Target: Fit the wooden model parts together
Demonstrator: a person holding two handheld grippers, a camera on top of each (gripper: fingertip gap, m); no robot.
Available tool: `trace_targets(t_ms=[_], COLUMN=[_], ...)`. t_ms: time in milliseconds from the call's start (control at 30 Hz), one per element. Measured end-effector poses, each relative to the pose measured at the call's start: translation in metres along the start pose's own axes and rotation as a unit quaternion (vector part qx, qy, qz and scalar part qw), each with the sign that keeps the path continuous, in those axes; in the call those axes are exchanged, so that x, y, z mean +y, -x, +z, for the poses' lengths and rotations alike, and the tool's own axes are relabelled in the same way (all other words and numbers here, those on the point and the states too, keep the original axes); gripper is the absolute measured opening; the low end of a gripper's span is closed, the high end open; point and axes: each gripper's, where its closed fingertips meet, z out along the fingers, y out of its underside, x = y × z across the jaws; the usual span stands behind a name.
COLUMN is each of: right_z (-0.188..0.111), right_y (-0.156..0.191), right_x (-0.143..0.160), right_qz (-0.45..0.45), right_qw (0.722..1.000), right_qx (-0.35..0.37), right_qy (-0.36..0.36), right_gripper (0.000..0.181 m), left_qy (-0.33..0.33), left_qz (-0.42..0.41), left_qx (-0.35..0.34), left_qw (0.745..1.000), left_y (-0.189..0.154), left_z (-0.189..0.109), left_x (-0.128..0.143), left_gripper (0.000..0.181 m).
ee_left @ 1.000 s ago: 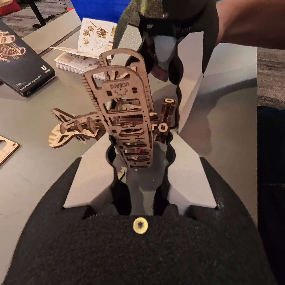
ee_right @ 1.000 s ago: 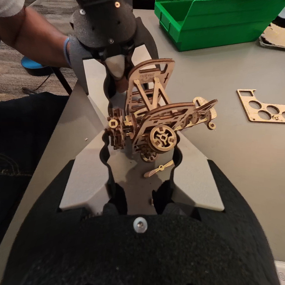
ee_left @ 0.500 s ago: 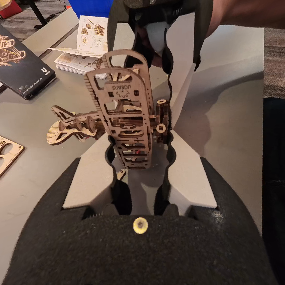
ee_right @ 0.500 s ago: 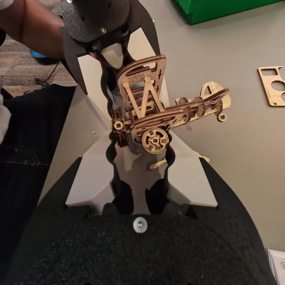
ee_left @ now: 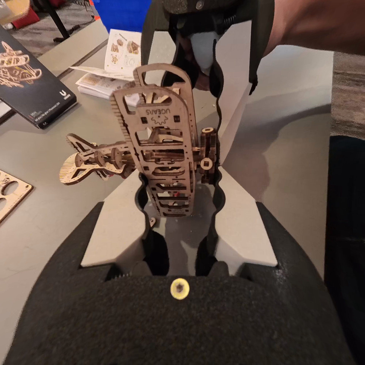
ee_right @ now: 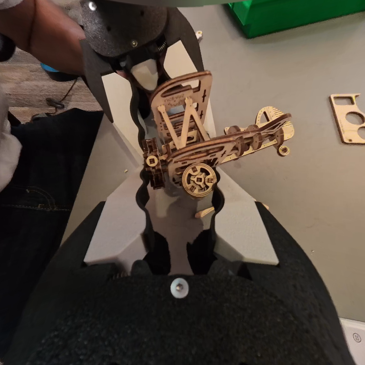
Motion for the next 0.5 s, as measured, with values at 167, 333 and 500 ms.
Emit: trace_targets(t_ms=[167, 333, 500], right_z=[0.005, 0.007, 0.008], right_y=[0.011, 0.013, 0.014], right_x=[0.007, 0.005, 0.006], right_qz=[0.011, 0.003, -0.003], right_qw=[0.999, 0.999, 1.0], right_qx=[0.012, 0.022, 0.019], right_qy=[0.03, 0.027, 0.004], right_gripper=[0.063, 0.065, 0.07], left_qy=[-0.019, -0.035, -0.036], left_qz=[0.003, 0.025, 0.029], left_qx=[0.015, 0.009, 0.015], left_qw=[1.0, 0.999, 0.999], left_y=[-0.012, -0.013, -0.014], left_z=[0.0, -0.003, -0.003], left_x=[0.006, 0.007, 0.008], left_gripper=[0.064, 0.064, 0.063])
